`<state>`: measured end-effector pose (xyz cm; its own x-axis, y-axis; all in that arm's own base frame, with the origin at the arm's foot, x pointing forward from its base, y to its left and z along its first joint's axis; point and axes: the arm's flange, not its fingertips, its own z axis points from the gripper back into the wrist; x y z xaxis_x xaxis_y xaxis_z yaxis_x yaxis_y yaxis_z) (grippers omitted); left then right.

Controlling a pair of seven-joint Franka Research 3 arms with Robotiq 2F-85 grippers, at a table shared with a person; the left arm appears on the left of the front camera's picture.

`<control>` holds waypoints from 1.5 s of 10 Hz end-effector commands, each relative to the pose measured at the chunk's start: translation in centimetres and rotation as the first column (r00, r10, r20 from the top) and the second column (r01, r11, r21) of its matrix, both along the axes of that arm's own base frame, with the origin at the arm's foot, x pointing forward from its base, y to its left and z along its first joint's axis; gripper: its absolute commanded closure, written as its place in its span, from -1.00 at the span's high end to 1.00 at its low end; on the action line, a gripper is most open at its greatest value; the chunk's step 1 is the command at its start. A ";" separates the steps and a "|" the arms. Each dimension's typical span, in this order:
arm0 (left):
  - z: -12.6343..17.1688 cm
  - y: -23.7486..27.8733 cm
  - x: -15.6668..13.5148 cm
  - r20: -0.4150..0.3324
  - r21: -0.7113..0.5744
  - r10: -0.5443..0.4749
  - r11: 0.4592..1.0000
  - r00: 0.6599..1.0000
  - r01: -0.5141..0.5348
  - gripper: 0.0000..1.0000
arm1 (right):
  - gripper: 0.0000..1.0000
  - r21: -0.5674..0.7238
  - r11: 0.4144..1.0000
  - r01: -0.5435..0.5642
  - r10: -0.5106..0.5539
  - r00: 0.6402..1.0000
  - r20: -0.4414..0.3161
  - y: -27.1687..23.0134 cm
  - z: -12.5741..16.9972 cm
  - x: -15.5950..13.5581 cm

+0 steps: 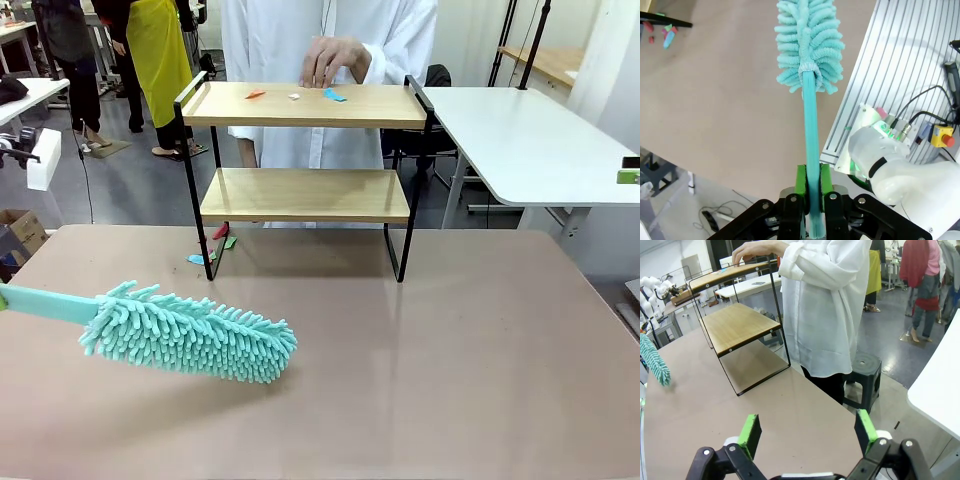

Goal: Clean the shelf.
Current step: Clean the specific section of the Shelf indicated by the human with the Duster.

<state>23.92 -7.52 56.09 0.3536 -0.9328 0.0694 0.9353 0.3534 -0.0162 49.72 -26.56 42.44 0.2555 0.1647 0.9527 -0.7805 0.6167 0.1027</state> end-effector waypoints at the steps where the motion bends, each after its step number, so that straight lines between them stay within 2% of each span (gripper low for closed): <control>1: 0.1 0.4 -0.1 0.009 0.008 0.005 1.000 1.000 -0.005 -0.74 | 1.00 -0.003 1.000 -0.001 0.001 1.000 0.005 0.1 0.3 0.0; 12: 0.0 0.0 0.0 0.000 0.000 0.000 1.000 1.000 0.000 -0.74 | 1.00 -0.003 1.000 -0.001 0.001 1.000 0.005 0.1 0.3 0.0; 15: 1.4 0.2 0.9 0.040 -0.285 -0.053 0.957 0.998 0.062 -0.74 | 1.00 -0.003 1.000 -0.001 0.001 1.000 0.005 0.1 0.3 0.0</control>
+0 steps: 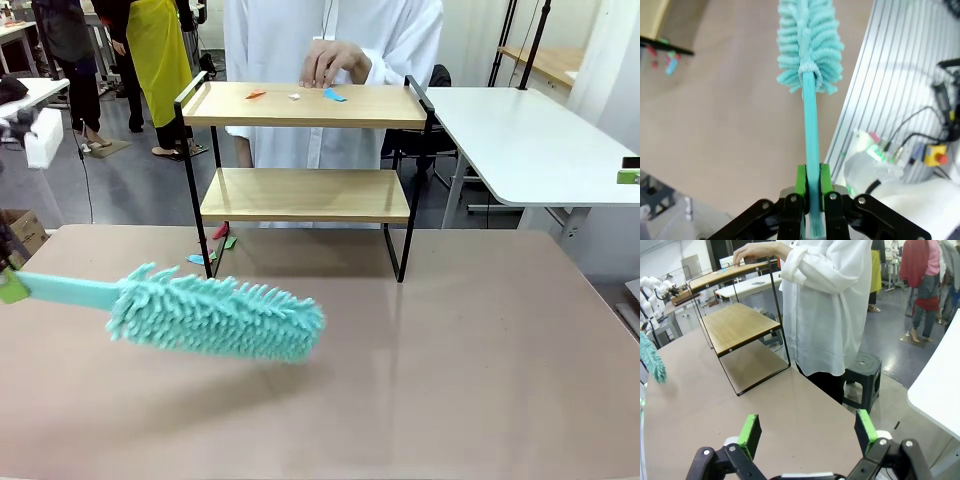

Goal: Clean the shelf.
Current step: Clean the specific section of the Shelf indicated by the human with the Duster.

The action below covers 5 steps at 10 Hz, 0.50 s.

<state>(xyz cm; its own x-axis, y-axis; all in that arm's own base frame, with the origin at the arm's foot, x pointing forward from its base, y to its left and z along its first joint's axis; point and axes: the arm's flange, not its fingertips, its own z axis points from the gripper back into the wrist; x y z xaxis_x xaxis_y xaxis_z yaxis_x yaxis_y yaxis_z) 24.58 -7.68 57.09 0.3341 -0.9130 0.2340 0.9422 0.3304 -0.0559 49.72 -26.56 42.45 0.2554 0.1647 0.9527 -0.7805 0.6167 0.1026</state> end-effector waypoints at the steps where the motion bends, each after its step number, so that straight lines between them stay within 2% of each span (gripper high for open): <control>1: 1.1 0.1 0.5 0.025 -0.188 -0.052 0.981 0.998 0.056 -0.74 | 1.00 -0.003 1.000 -0.001 0.001 1.000 0.005 0.1 0.3 0.0; 3: 3.7 -1.8 0.2 0.057 -0.371 -0.066 0.925 0.996 0.082 -0.74 | 1.00 -0.003 1.000 -0.001 0.001 1.000 0.005 0.1 0.3 0.0; 4: 5.7 -2.9 -0.1 0.074 -0.433 -0.049 0.898 0.996 0.076 -0.74 | 1.00 -0.003 1.000 -0.001 0.001 1.000 0.005 0.1 0.3 0.0; 5: 7.8 -4.4 -1.0 0.073 -0.443 -0.003 0.896 0.997 0.035 -0.74 | 1.00 -0.003 1.000 -0.001 0.001 1.000 0.005 0.1 0.3 0.0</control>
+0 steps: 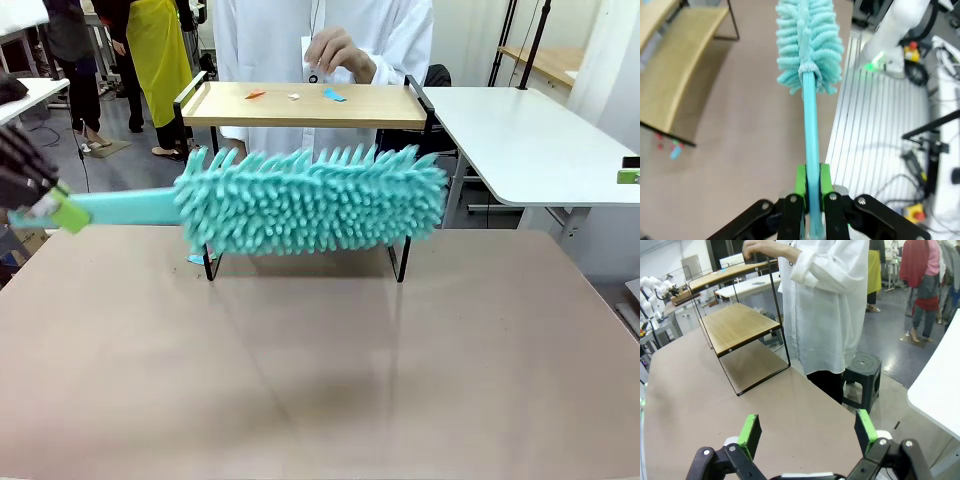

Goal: Clean the shelf.
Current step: Clean the specific section of the Shelf indicated by the human with the Duster.

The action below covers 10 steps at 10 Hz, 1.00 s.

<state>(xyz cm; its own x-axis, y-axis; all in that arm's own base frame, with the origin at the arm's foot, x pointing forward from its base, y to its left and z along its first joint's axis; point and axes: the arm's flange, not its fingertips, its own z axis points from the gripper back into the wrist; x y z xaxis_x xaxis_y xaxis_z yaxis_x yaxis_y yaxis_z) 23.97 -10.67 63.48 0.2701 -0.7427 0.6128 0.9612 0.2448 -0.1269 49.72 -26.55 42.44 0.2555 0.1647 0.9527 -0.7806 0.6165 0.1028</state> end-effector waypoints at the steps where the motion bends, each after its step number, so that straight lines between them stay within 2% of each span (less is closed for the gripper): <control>1: 4.0 -2.9 -0.9 -0.006 -0.023 0.091 0.996 0.996 -0.091 -0.74 | 1.00 -0.003 1.000 -0.001 0.001 1.000 0.005 0.1 0.3 0.0; 2: 5.9 -4.4 -1.3 -0.028 -0.002 0.189 0.982 0.982 -0.189 -0.74 | 1.00 -0.003 1.000 -0.001 0.001 1.000 0.005 0.1 0.3 0.0; 3: 7.8 -6.1 -1.3 -0.078 0.033 0.303 0.953 0.950 -0.301 -0.74 | 1.00 -0.003 1.000 -0.001 0.001 1.000 0.005 0.1 0.3 0.0; 4: 9.6 -8.2 -1.4 -0.128 0.033 0.352 0.936 0.927 -0.351 -0.74 | 1.00 -0.003 1.000 -0.001 0.001 1.000 0.005 0.1 0.3 0.0; 5: 11.5 -10.4 -1.0 -0.137 0.052 0.446 0.895 0.885 -0.443 -0.74 | 1.00 -0.003 1.000 -0.001 0.001 1.000 0.005 0.1 0.3 0.0; 7: 14.5 -15.3 0.3 -0.092 0.071 0.595 0.804 0.798 -0.591 -0.74 | 1.00 -0.003 1.000 -0.001 0.001 1.000 0.005 0.1 0.3 0.0; 9: 15.8 -20.8 3.3 -0.019 0.095 0.749 0.661 0.662 -0.744 -0.74 | 1.00 -0.003 1.000 -0.001 0.001 1.000 0.005 0.1 0.3 0.0; 10: 16.1 -23.1 5.0 -0.002 0.087 0.788 0.614 0.616 -0.785 -0.74 | 1.00 -0.003 1.000 -0.001 0.001 1.000 0.005 0.1 0.3 0.0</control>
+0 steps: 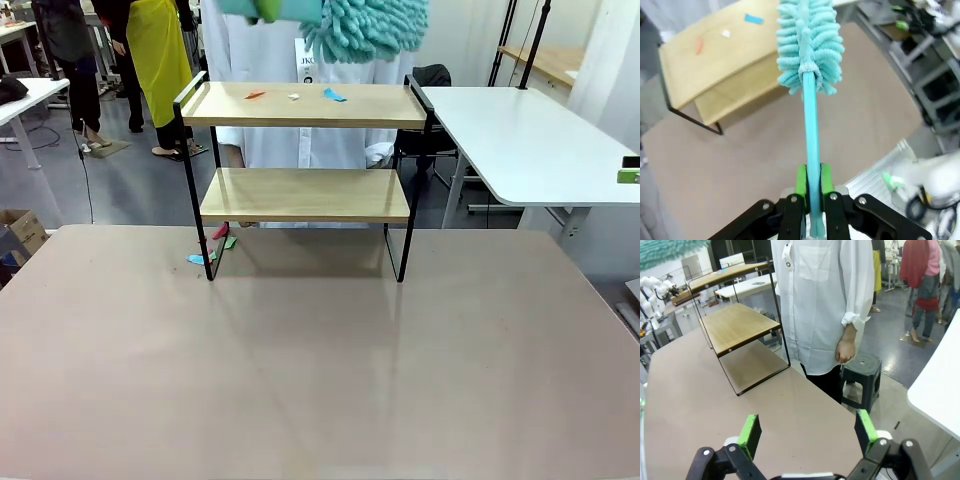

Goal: Clean the shelf.
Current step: Clean the specific section of the Shelf indicated by the human with the Duster.

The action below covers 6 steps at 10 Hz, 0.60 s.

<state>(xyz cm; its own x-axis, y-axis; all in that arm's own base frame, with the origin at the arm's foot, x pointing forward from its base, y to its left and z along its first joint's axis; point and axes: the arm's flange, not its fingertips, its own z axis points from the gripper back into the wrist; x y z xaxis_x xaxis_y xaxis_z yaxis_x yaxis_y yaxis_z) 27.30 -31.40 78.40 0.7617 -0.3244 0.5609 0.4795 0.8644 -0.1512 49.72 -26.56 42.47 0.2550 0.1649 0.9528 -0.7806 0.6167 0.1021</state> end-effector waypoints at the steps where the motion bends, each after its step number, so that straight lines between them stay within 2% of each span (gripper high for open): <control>1: 1.4 -4.3 2.9 0.009 0.032 0.123 0.992 0.992 -0.124 -0.74 | 1.00 -0.003 1.000 -0.001 0.001 1.000 0.005 0.1 0.3 0.0; 3: 1.9 -7.1 4.6 0.037 0.007 0.184 0.983 0.982 -0.184 -0.74 | 1.00 -0.003 1.000 -0.001 0.001 1.000 0.005 0.1 0.3 0.0; 4: 1.5 -7.3 5.2 0.015 0.012 0.188 0.982 0.982 -0.189 -0.74 | 1.00 -0.003 1.000 -0.001 0.001 1.000 0.005 0.1 0.3 0.0; 5: 0.1 -5.4 4.3 0.022 0.009 0.149 0.989 0.989 -0.150 -0.74 | 1.00 -0.003 1.000 -0.001 0.001 1.000 0.005 0.1 0.3 0.0; 6: 0.1 -5.4 4.3 0.022 0.009 0.149 0.989 0.989 -0.150 -0.74 | 1.00 -0.003 1.000 -0.001 0.001 1.000 0.005 0.1 0.3 0.0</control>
<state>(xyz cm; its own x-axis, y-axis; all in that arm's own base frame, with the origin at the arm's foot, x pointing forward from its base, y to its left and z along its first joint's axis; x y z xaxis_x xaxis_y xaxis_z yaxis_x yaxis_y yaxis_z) 32.45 -38.12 78.54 0.7978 -0.2061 0.5666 0.3410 0.9293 -0.1421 49.73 -26.55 42.47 0.2550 0.1650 0.9528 -0.7807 0.6165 0.1022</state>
